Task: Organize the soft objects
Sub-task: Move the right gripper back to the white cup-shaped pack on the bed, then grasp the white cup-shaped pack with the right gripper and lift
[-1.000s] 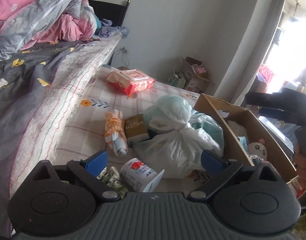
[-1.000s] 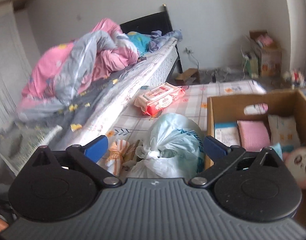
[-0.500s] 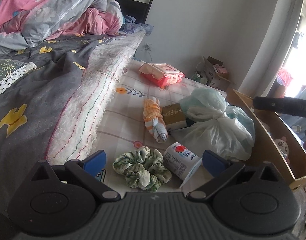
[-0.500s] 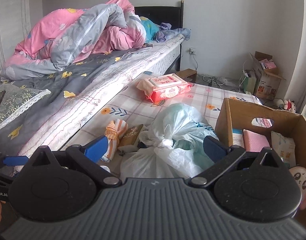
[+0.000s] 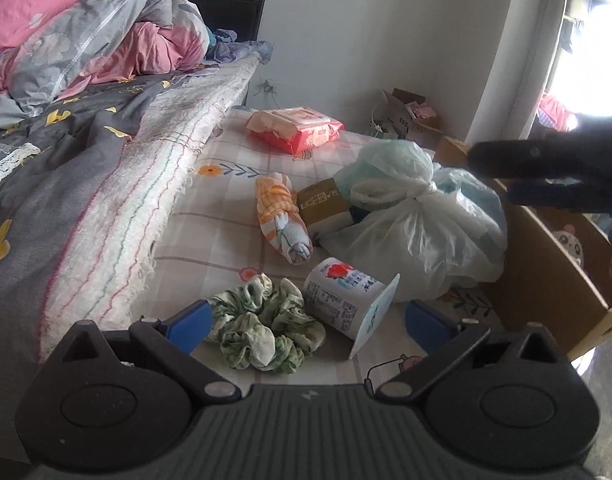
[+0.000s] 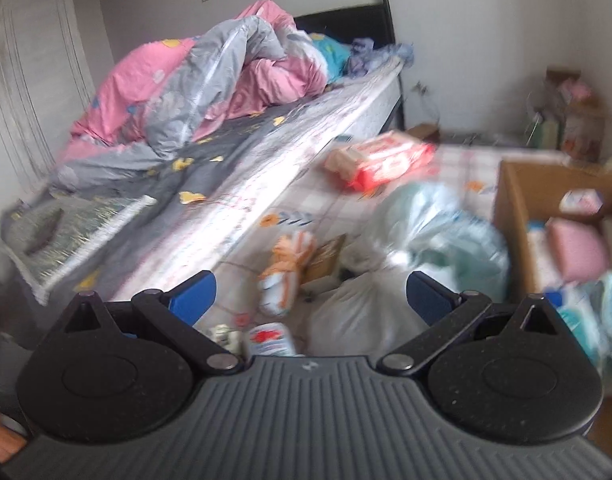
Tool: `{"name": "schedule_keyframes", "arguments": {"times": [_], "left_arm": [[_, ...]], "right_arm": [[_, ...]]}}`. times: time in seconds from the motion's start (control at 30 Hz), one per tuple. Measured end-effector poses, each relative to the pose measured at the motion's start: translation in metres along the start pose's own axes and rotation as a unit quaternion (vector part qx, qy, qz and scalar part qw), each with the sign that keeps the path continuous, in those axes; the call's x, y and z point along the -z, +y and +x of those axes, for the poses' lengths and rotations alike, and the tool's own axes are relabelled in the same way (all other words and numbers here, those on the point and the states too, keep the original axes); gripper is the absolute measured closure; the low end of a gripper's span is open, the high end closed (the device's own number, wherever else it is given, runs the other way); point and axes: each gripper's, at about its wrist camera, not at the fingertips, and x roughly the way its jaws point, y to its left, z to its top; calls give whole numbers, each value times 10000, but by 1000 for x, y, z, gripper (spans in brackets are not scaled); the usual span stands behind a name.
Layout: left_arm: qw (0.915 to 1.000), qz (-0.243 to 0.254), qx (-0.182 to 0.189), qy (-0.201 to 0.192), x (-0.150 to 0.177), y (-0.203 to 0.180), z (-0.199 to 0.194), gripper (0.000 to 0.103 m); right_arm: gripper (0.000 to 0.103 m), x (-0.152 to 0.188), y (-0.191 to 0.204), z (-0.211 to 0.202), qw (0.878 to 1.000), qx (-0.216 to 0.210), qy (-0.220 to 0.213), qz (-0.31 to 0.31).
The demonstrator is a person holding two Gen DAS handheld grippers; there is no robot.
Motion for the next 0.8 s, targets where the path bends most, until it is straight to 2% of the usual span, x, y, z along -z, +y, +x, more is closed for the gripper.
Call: {"name": "schedule_keyframes", "arguments": {"times": [0.17, 0.27, 0.4, 0.47, 0.53, 0.63, 0.67, 0.8], "left_arm": [[9986, 500, 17, 151, 12, -20, 21, 1], [9965, 825, 8, 116, 16, -29, 26, 2], [9942, 1067, 157, 4, 17, -37, 31, 9], [9940, 1071, 244, 1, 16, -38, 34, 15], [9943, 1021, 303, 58, 16, -38, 39, 30], [9950, 887, 423, 163, 15, -36, 44, 39], [9952, 856, 443, 185, 16, -36, 45, 40], [9942, 884, 523, 315, 17, -37, 49, 57]], "right_arm": [[1, 29, 1, 30, 9969, -497, 445, 408], [2, 45, 1, 39, 9947, -812, 455, 447], [4, 57, -5, 53, 9912, -1118, 442, 559], [9, 62, -10, 61, 9900, -1173, 438, 656], [18, 67, -16, 70, 9897, -1141, 448, 734], [30, 75, -25, 82, 9891, -1025, 534, 912], [31, 78, -29, 86, 9880, -1022, 561, 1016], [33, 90, -43, 97, 9826, -1171, 419, 1376]]}}
